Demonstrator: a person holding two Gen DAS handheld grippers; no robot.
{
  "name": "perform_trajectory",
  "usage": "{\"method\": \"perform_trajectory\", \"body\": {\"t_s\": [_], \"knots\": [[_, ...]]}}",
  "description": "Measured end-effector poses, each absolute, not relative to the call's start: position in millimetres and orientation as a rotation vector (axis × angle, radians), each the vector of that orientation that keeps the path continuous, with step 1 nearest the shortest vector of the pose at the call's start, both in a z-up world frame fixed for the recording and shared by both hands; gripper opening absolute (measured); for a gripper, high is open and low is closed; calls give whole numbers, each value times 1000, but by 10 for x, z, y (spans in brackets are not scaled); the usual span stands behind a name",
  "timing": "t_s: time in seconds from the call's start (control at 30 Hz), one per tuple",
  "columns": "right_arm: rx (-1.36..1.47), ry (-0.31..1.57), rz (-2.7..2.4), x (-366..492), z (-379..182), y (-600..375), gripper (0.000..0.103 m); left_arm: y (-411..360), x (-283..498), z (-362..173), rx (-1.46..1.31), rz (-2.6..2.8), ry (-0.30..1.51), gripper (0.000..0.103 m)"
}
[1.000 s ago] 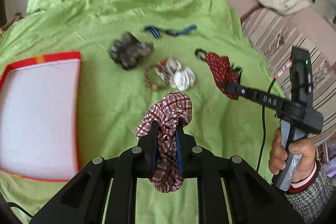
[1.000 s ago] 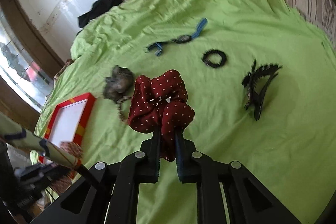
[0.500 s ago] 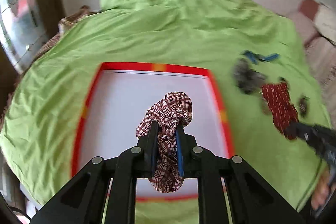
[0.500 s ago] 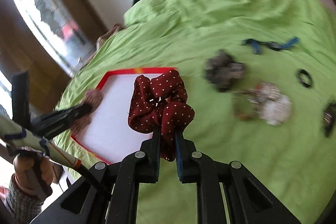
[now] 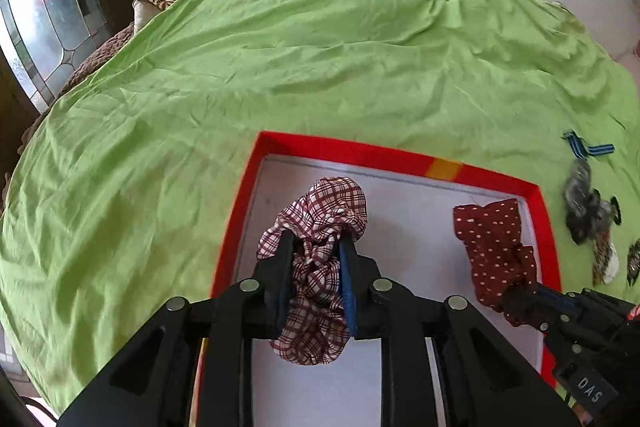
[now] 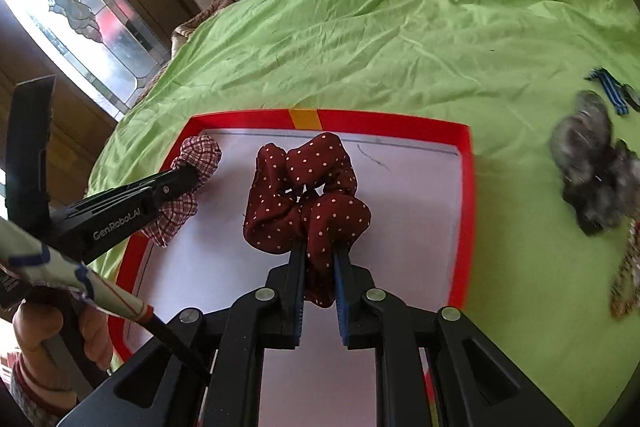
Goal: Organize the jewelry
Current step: 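Carry both scrunchies into the red-rimmed white tray and open both tools, then move both tools back toward the remaining accessories on the sheet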
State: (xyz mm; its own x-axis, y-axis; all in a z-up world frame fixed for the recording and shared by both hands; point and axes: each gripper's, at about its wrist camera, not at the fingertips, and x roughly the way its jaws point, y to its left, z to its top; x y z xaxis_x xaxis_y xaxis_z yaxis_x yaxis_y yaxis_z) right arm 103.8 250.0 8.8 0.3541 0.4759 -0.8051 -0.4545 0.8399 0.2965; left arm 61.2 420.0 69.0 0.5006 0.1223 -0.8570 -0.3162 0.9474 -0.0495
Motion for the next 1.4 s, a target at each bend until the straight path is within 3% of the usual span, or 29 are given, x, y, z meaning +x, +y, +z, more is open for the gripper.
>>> {"method": "perform_trajectory", "body": {"t_s": [0.03,0.1,0.13,0.27,0.37,0.53,0.57,0.6,0.67,0.7,0.97,1.13,1.2,1.3,1.4], "knots": [[19,1045,591,1063,85,2529,23,4226,637,673,-222,269,1012,30],[-1,1032,568,1094,75,2573,52,4284,663,655,-271,267,1005,46],[-5,1028,566,1097,86,2577,58,4308,642,665,-303,262,994,47],[20,977,626,958,331,2387,64,4306,465,823,-378,223,941,48],[26,922,571,793,486,2075,73,4220,128,1045,-369,242,877,60],[-40,972,478,609,247,1769,70,3961,-457,1218,-325,276,788,68],[-37,995,477,579,165,1741,57,3903,-555,1213,-318,287,779,68],[-25,1026,478,558,85,1730,35,3849,-651,1196,-313,298,774,68],[4,1082,502,498,-51,1739,13,3728,-814,1143,-275,321,761,68],[16,1092,506,470,-76,1747,11,3680,-859,1118,-244,338,760,68],[-9,1089,482,190,-65,1759,11,3568,-1157,1026,-214,361,791,68],[9,1043,526,52,34,1636,18,3471,-1244,1129,-263,338,798,68],[30,998,529,-42,161,1490,41,3360,-1273,1211,-262,313,796,68],[69,946,511,-167,274,1148,56,3148,-1265,1343,-256,262,791,69],[104,917,459,-236,290,658,63,2895,-1186,1451,-253,198,791,71]]}}
